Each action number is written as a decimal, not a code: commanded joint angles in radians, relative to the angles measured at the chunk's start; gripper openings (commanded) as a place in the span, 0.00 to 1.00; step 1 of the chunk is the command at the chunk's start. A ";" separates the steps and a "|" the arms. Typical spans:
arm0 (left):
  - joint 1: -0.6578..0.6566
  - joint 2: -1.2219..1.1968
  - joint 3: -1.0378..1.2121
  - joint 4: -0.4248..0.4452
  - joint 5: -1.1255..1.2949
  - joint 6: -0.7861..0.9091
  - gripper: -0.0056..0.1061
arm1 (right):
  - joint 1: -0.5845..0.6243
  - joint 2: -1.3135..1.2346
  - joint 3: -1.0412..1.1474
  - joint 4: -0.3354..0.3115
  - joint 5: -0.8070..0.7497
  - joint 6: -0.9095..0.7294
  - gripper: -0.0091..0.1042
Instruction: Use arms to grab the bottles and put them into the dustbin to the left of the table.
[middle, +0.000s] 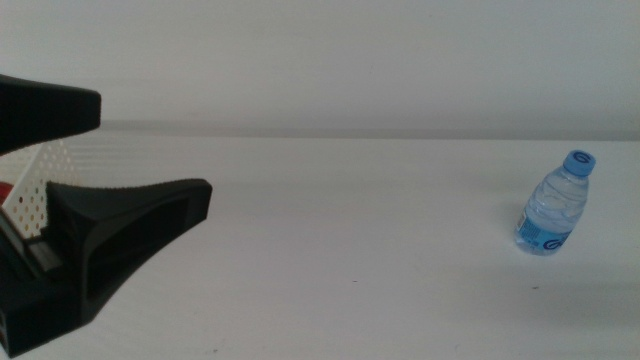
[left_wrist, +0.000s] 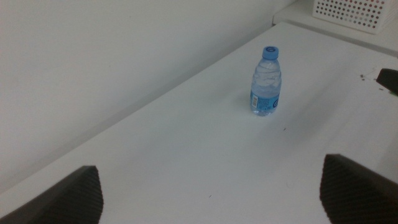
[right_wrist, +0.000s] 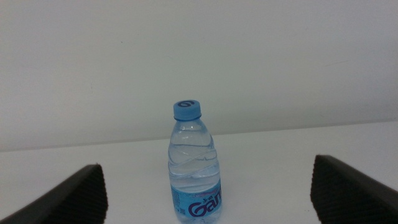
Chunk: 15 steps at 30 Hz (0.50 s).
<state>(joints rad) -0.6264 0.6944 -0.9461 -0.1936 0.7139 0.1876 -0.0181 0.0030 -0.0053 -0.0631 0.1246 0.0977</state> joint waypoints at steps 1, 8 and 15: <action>-0.006 -0.003 0.005 -0.001 -0.020 -0.003 0.89 | -0.002 -0.039 0.043 -0.008 -0.012 -0.004 0.85; -0.006 -0.003 0.005 -0.001 -0.020 -0.003 0.89 | -0.002 -0.039 0.043 -0.008 -0.084 -0.001 0.85; -0.006 -0.003 0.005 -0.001 -0.022 -0.002 0.89 | -0.002 0.097 0.043 0.015 -0.132 0.004 0.85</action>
<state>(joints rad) -0.6264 0.6944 -0.9461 -0.1936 0.7097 0.1893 -0.0181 0.0582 -0.0053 -0.0482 0.0228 0.1014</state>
